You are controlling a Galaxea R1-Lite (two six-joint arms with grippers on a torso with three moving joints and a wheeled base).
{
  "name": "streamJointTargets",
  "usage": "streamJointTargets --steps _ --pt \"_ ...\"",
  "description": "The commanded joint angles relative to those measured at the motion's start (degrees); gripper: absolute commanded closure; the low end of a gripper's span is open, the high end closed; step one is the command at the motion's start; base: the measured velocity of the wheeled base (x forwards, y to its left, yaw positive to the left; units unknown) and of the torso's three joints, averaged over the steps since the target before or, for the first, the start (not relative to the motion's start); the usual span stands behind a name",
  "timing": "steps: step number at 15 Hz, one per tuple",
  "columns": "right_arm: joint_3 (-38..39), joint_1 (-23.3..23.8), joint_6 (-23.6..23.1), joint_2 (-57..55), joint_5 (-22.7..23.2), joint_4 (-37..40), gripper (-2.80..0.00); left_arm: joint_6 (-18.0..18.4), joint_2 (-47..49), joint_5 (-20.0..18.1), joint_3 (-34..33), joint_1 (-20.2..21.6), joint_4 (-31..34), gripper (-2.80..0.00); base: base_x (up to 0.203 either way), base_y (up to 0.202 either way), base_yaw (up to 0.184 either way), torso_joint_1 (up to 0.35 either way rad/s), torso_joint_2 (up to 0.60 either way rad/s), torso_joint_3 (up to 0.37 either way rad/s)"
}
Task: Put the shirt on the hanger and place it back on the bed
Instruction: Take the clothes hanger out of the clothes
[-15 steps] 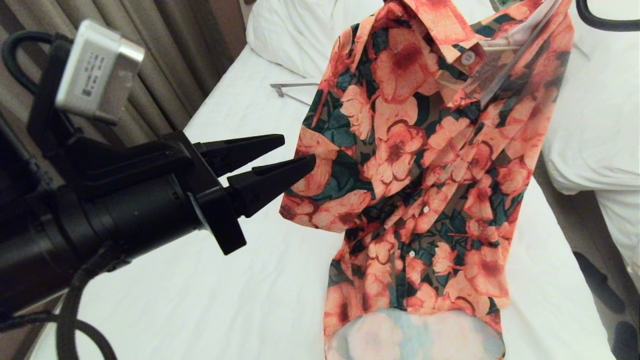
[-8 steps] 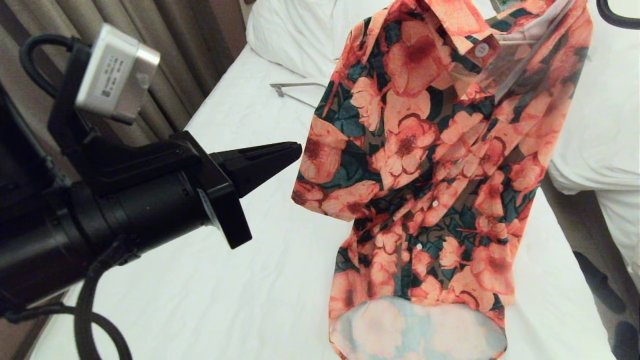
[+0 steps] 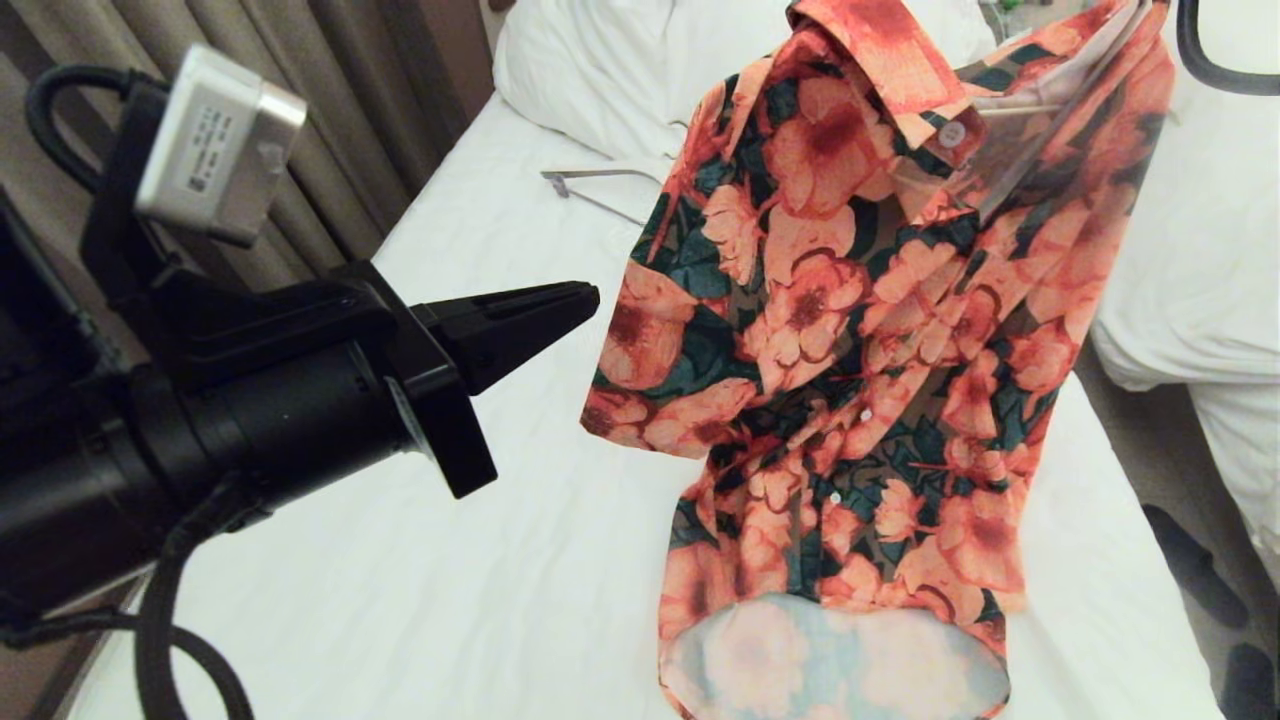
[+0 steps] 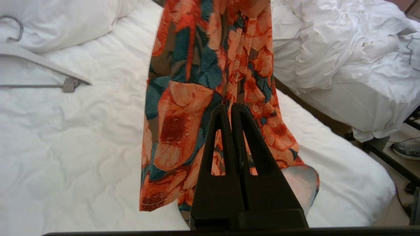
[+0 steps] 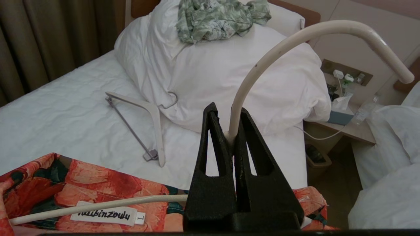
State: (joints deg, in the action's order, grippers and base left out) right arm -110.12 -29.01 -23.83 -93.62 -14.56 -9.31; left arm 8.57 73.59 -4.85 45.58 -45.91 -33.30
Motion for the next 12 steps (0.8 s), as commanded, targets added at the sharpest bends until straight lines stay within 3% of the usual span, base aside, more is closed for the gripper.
streamJointTargets --steps 1,12 --pt "0.08 0.01 -0.07 0.02 -0.12 -0.09 0.0 0.04 0.5 -0.07 0.12 0.03 -0.27 0.0 0.0 0.0 0.0 0.124 -0.39 -0.261" --pt "4.43 0.01 0.19 0.37 -1.35 -3.35 0.0 0.04 0.15 -0.07 0.12 -0.06 -0.45 0.0 0.0 0.0 0.0 0.2 -0.56 -0.36"
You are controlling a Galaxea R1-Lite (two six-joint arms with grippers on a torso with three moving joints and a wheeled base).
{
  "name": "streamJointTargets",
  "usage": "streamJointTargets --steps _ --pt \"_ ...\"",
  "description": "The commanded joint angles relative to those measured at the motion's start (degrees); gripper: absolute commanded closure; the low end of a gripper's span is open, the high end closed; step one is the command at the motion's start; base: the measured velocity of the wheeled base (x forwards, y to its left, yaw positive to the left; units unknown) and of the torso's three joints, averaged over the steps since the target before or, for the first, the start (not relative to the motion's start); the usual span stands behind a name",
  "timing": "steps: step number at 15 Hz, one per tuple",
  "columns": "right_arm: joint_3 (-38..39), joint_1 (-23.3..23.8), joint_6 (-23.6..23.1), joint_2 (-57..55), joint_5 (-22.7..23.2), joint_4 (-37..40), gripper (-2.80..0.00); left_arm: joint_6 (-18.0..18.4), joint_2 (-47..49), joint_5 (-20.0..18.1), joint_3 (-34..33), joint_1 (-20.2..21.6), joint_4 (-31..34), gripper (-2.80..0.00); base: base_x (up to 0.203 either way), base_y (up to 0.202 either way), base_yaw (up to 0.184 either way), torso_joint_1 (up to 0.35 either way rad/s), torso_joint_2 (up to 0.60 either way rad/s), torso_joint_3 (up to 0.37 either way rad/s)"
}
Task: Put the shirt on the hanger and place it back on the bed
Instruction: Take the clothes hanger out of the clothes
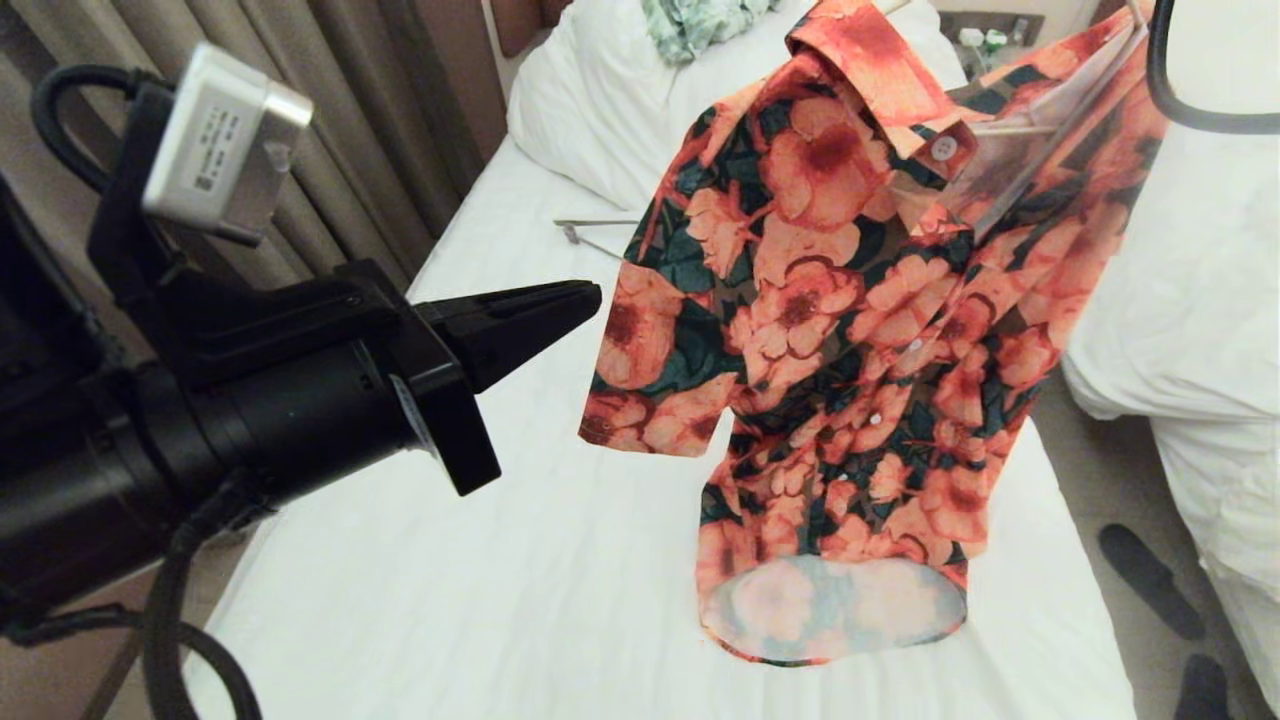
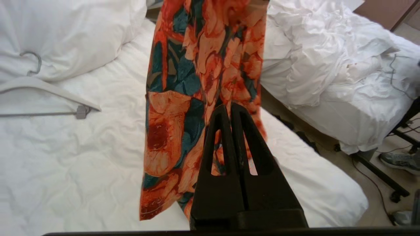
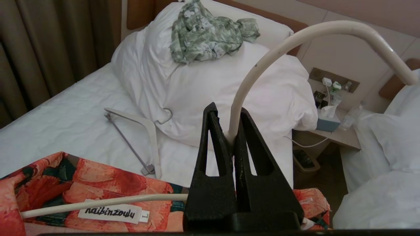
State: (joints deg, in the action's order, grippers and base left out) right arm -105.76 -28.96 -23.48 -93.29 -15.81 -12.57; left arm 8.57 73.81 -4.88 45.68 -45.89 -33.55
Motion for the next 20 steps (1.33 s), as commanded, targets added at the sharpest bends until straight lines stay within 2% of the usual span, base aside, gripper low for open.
streamJointTargets --steps 1,20 --pt "0.63 -0.04 -0.16 0.12 -0.1 -0.15 0.0 0.04 -0.07 -0.05 0.03 -0.17 -0.2 0.0 0.0 0.0 0.0 0.213 -0.54 -0.32" --pt "0.82 0.01 -0.69 0.83 -0.8 -0.27 0.0 -0.04 0.28 -0.13 -0.06 -0.52 -0.55 0.0 0.0 0.0 0.0 0.149 -0.34 -0.195"
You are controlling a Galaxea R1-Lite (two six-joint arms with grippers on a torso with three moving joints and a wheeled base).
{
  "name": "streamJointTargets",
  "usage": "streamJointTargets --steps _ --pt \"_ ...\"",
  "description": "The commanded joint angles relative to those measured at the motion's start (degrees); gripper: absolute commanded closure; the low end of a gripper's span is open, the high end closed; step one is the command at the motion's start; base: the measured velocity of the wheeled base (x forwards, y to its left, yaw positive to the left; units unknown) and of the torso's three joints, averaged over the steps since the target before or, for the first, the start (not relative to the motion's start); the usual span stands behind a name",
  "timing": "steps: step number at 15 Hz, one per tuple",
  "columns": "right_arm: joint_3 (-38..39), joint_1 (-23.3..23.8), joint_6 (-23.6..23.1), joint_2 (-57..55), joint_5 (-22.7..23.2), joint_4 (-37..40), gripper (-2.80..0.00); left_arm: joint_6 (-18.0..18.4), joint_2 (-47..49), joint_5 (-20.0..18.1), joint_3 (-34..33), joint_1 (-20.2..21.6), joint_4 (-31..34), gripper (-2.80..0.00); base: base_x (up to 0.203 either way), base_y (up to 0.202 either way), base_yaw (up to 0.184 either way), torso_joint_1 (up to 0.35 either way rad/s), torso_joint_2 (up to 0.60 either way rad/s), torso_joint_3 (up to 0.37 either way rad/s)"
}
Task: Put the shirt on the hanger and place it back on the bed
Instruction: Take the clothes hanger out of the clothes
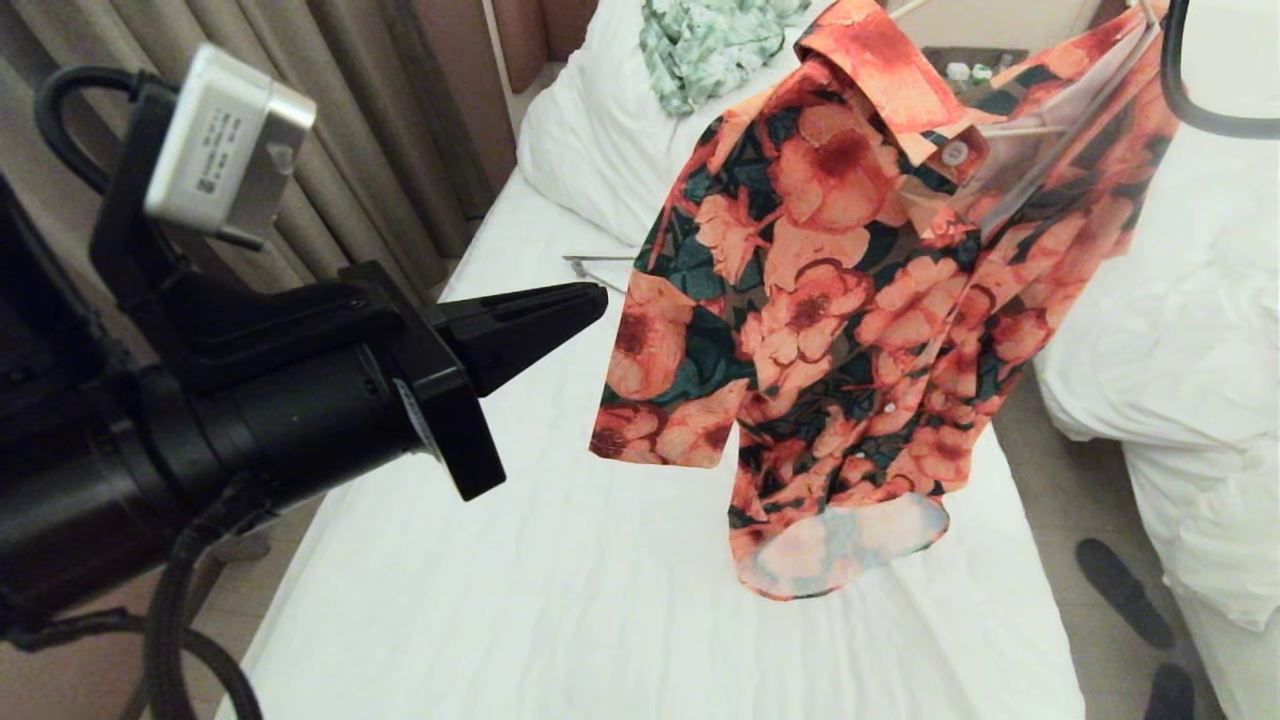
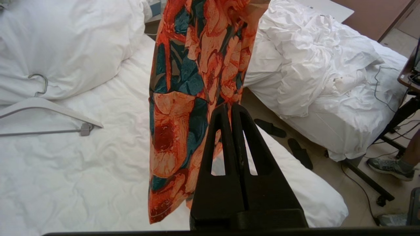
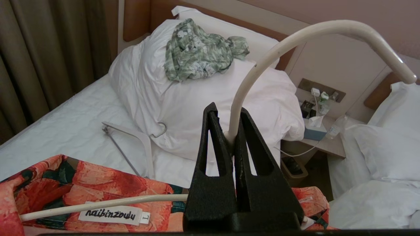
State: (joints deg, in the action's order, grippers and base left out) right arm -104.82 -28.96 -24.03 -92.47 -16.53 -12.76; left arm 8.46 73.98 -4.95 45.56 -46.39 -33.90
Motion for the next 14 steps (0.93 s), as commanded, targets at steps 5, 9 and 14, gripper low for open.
streamJointTargets --steps 5,9,14 --pt "-0.04 0.05 0.03 0.0 -0.08 -0.07 0.0 0.07 0.19 1.17 0.15 -1.78 -0.2 0.0 0.0 0.0 0.0 0.096 -0.2 -0.115" --pt "0.67 0.84 0.96 -0.08 0.27 -0.07 0.0 -0.26 0.23 1.17 0.07 -3.05 -0.05 0.0 0.0 0.0 0.0 0.038 -0.08 -0.051" --pt "0.45 0.44 3.37 -0.28 -0.15 0.02 0.0 -5.19 9.4 12.65 0.87 -14.59 -2.86 0.0 0.0 0.0 0.0 0.0 0.0 0.0"
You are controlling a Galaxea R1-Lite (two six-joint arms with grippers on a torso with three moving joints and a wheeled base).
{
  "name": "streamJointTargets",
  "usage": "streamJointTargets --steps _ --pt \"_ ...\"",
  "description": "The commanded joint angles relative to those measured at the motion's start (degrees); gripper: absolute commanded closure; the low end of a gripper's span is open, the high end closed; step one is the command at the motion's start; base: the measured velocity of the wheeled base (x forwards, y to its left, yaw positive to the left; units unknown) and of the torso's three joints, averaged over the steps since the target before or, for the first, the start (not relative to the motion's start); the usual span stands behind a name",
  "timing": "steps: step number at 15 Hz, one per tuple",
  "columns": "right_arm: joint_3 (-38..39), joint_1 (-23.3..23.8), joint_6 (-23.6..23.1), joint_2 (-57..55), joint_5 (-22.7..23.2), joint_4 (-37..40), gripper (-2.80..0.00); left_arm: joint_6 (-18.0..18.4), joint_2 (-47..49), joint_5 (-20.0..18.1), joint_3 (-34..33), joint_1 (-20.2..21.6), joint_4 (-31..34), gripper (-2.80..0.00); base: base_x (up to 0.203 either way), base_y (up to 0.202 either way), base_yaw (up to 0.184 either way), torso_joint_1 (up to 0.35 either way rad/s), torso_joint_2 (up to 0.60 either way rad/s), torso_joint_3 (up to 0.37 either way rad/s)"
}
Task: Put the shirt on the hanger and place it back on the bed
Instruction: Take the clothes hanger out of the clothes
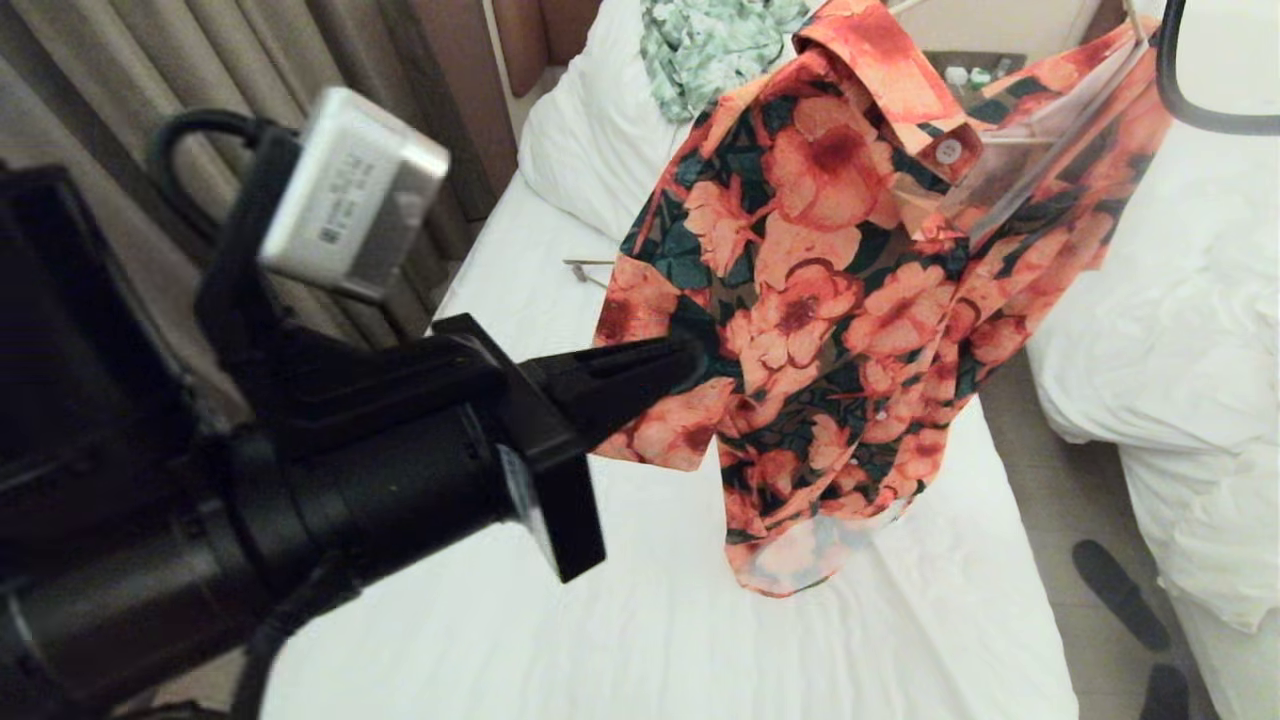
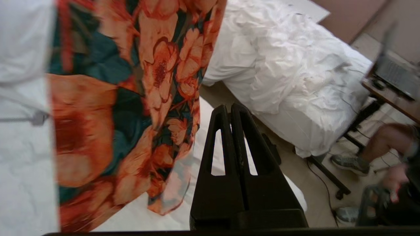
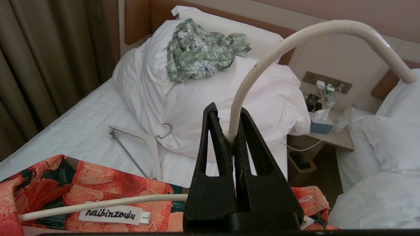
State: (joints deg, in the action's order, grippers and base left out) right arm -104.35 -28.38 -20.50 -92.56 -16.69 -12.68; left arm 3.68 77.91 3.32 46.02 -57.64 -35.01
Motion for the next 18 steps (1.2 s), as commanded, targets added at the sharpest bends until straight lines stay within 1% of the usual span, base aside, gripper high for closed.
streamJointTargets --steps 1,3,5,6,7,8,9,11,12,14,15,17,18 --pt "-0.05 -0.38 -0.23 -0.41 -0.76 0.03 0.0 -1.01 8.66 7.31 0.62 -4.91 -4.88 0.0 0.0 0.0 0.0 0.0 0.0 0.0" --pt "0.15 -1.49 -0.15 -0.87 -2.98 0.12 0.0 -2.06 15.54 13.92 1.9 -7.64 -11.95 0.0 0.0 0.0 0.0 0.0 0.0 0.0" --pt "1.03 -3.37 -0.08 -1.01 -3.65 0.03 0.0 -2.66 21.25 21.54 4.83 -10.31 -19.02 0.0 0.0 0.0 0.0 0.0 0.0 0.0" --pt "1.0 -3.6 -0.13 -1.6 -3.7 0.02 0.0 -2.54 22.45 23.75 7.77 -11.79 -20.78 0.0 0.0 0.0 0.0 0.0 0.0 0.0" --pt "0.99 -3.34 0.0 -2.22 -3.7 -0.05 0.0 -2.1 22.91 24.46 10.89 -12.56 -20.19 0.0 0.0 0.0 0.0 0.0 0.0 0.0" --pt "1.07 -3.24 0.05 -2.78 -3.7 -0.06 0.0 -1.34 23.72 25.0 14.22 -13.28 -17.75 0.0 0.0 0.0 0.0 0.0 0.0 0.0" --pt "1.08 -3.22 0.41 -3.33 -3.7 -0.09 0.0 -0.55 24.74 25.27 16.08 -14.09 -15.42 0.0 0.0 0.0 0.0 0.0 0.0 0.0" --pt "0.8 -3.26 1.68 -3.42 -3.71 -0.06 0.0 0.72 27.11 25.55 17.06 -14.28 -15.02 0.0 0.0 0.0 0.0 0.0 0.0 0.0" --pt "0.65 -3.18 1.63 -3.5 -3.78 0.03 0.0 1.12 27.75 25.64 17.74 -14.26 -14.93 -2.8 0.0 0.0 0.0 0.0 0.0 0.0" --pt "0.55 -3.26 1.61 -3.59 -3.78 0.03 0.0 1.27 29.8 26.53 22.15 -14.23 -14.82 -2.8 0.0 0.0 0.0 0.0 0.0 0.0" --pt "0.55 -3.32 1.62 -3.5 -3.78 0.03 0.0 1.59 31.61 28.13 25.56 -14.11 -14.78 -2.8 0.0 0.0 0.0 0.0 0.0 0.0" --pt "0.55 -3.66 1.61 -3.25 -3.78 0.12 0.0 4.44 35.03 31.06 29.86 -12.72 -14.95 -2.8 0.0 0.0 0.0 0.0 0.0 0.0" --pt "0.56 -3.76 1.61 -2.78 -3.78 0.12 0.0 5.94 35.85 31.4 30.92 -11.23 -15.07 -2.8 0.0 0.0 0.0 0.0 0.0 0.0"
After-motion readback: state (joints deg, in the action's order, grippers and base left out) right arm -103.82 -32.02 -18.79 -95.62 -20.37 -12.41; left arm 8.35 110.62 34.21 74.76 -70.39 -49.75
